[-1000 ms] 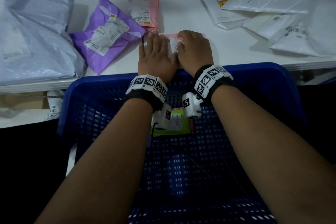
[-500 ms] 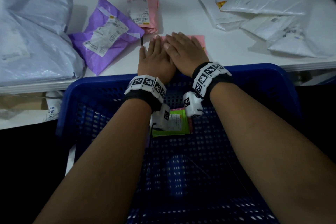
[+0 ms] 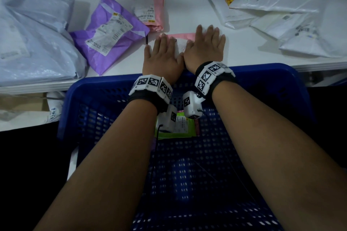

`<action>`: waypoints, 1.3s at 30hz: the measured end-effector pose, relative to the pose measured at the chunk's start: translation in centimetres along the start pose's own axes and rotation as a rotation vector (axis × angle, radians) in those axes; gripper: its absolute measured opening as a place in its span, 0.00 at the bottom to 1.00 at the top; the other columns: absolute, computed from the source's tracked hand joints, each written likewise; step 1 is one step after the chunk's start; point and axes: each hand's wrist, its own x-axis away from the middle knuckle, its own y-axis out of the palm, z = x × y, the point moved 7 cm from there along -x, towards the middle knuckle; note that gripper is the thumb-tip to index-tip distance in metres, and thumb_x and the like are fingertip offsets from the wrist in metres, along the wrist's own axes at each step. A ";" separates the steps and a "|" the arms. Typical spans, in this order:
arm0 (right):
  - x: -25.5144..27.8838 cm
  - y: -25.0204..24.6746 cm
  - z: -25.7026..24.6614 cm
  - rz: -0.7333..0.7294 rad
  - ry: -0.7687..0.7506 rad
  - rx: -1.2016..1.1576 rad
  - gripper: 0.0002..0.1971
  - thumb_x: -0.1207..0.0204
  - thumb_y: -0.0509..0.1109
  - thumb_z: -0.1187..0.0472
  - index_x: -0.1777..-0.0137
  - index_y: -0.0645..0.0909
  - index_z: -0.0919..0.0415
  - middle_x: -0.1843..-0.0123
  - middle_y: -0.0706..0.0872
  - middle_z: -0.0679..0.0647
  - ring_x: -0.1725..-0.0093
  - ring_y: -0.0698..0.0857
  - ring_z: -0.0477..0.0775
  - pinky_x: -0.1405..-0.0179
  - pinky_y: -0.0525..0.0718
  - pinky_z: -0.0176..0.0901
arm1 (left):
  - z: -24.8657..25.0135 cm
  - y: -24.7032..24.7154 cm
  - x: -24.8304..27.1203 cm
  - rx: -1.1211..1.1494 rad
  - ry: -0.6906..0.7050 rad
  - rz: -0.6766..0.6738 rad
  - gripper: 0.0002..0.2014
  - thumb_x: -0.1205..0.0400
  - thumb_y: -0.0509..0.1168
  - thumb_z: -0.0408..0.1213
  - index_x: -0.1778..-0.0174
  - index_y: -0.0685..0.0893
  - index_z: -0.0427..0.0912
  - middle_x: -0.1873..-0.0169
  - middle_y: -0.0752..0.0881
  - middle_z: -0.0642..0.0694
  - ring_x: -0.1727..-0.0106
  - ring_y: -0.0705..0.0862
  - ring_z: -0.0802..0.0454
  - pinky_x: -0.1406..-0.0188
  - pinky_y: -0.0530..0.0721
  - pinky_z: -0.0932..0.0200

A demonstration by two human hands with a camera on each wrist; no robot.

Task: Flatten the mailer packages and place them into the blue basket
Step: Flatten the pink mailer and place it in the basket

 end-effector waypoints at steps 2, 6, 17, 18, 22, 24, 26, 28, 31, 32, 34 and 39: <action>0.1 -0.2 0.2 0.027 0.046 0.005 0.32 0.13 0.47 0.49 0.11 0.46 0.57 0.11 0.48 0.63 0.12 0.45 0.63 0.14 0.40 0.62 | -0.1 0.1 -0.1 0.004 0.003 0.006 0.33 0.13 0.40 0.55 0.12 0.51 0.46 0.12 0.50 0.43 0.12 0.47 0.47 0.14 0.46 0.37; 0.1 -0.8 0.7 0.051 0.088 -0.028 0.35 0.16 0.55 0.56 0.12 0.47 0.59 0.11 0.50 0.64 0.12 0.47 0.64 0.13 0.42 0.60 | -0.1 0.3 -0.3 0.004 0.002 0.013 0.34 0.13 0.40 0.57 0.12 0.52 0.46 0.12 0.51 0.43 0.12 0.47 0.47 0.14 0.46 0.37; 0.1 -1.0 -0.4 0.056 -0.064 -0.097 0.37 0.17 0.52 0.38 0.12 0.53 0.55 0.11 0.52 0.64 0.12 0.48 0.64 0.14 0.43 0.64 | -0.1 0.2 -0.1 0.015 -0.003 0.012 0.33 0.13 0.38 0.56 0.12 0.51 0.46 0.12 0.50 0.43 0.12 0.46 0.47 0.14 0.45 0.38; 0.1 -0.9 -0.4 0.054 -0.070 -0.094 0.37 0.17 0.53 0.38 0.13 0.53 0.55 0.11 0.52 0.64 0.12 0.49 0.65 0.14 0.43 0.64 | -0.1 0.2 -0.1 0.014 -0.002 0.016 0.33 0.13 0.38 0.56 0.12 0.51 0.46 0.12 0.50 0.43 0.12 0.47 0.47 0.14 0.45 0.38; 0.0 -1.0 0.0 0.076 -0.025 -0.087 0.30 0.14 0.53 0.46 0.14 0.58 0.56 0.13 0.57 0.64 0.13 0.53 0.65 0.15 0.48 0.65 | -0.1 0.2 -0.2 0.001 0.001 0.020 0.34 0.14 0.40 0.56 0.12 0.51 0.46 0.12 0.51 0.43 0.12 0.47 0.47 0.14 0.47 0.37; 0.0 -1.1 0.2 0.087 -0.001 -0.079 0.29 0.14 0.54 0.50 0.15 0.59 0.57 0.14 0.59 0.64 0.13 0.55 0.65 0.15 0.50 0.65 | -0.1 0.2 -0.3 -0.003 0.000 0.019 0.34 0.13 0.40 0.57 0.12 0.51 0.46 0.12 0.51 0.43 0.12 0.47 0.46 0.14 0.46 0.37; 0.1 -1.3 0.3 0.094 0.008 -0.072 0.29 0.15 0.56 0.52 0.16 0.60 0.58 0.14 0.60 0.64 0.14 0.56 0.65 0.15 0.50 0.64 | -0.1 0.2 -0.3 -0.004 -0.001 0.020 0.34 0.13 0.40 0.57 0.12 0.51 0.46 0.12 0.50 0.43 0.12 0.47 0.46 0.14 0.46 0.38; 0.3 -1.5 0.2 0.110 -0.007 -0.079 0.28 0.14 0.55 0.51 0.16 0.60 0.58 0.14 0.60 0.64 0.14 0.55 0.65 0.15 0.51 0.64 | -0.1 0.2 -0.3 -0.004 -0.001 0.019 0.34 0.14 0.39 0.57 0.12 0.51 0.46 0.12 0.50 0.43 0.12 0.47 0.46 0.14 0.46 0.38; 0.5 -1.5 -0.7 0.113 -0.109 -0.098 0.30 0.13 0.50 0.44 0.14 0.59 0.55 0.12 0.57 0.63 0.13 0.53 0.63 0.15 0.48 0.64 | -0.1 0.2 -0.1 0.011 -0.005 0.028 0.33 0.13 0.38 0.56 0.12 0.52 0.46 0.12 0.51 0.43 0.12 0.48 0.47 0.14 0.46 0.38; 0.5 -1.4 -1.0 0.097 -0.147 -0.096 0.31 0.13 0.50 0.42 0.14 0.58 0.54 0.12 0.56 0.62 0.12 0.51 0.63 0.15 0.47 0.65 | -0.1 0.2 -0.1 0.019 -0.008 0.031 0.33 0.13 0.38 0.56 0.12 0.52 0.47 0.12 0.51 0.43 0.12 0.48 0.47 0.14 0.46 0.38; 0.4 -1.2 -1.2 0.065 -0.174 -0.095 0.32 0.14 0.51 0.40 0.14 0.58 0.52 0.12 0.55 0.61 0.12 0.50 0.62 0.15 0.47 0.66 | -0.1 0.2 -0.1 0.026 -0.015 0.034 0.32 0.12 0.37 0.55 0.12 0.52 0.47 0.12 0.51 0.44 0.12 0.48 0.47 0.14 0.46 0.38; 0.0 -0.8 -0.8 0.038 -0.128 -0.063 0.28 0.14 0.52 0.49 0.15 0.59 0.53 0.12 0.58 0.61 0.13 0.52 0.62 0.15 0.48 0.67 | -0.3 0.4 -0.3 -0.006 -0.005 0.024 0.34 0.14 0.38 0.56 0.12 0.51 0.47 0.12 0.50 0.43 0.12 0.48 0.47 0.14 0.47 0.38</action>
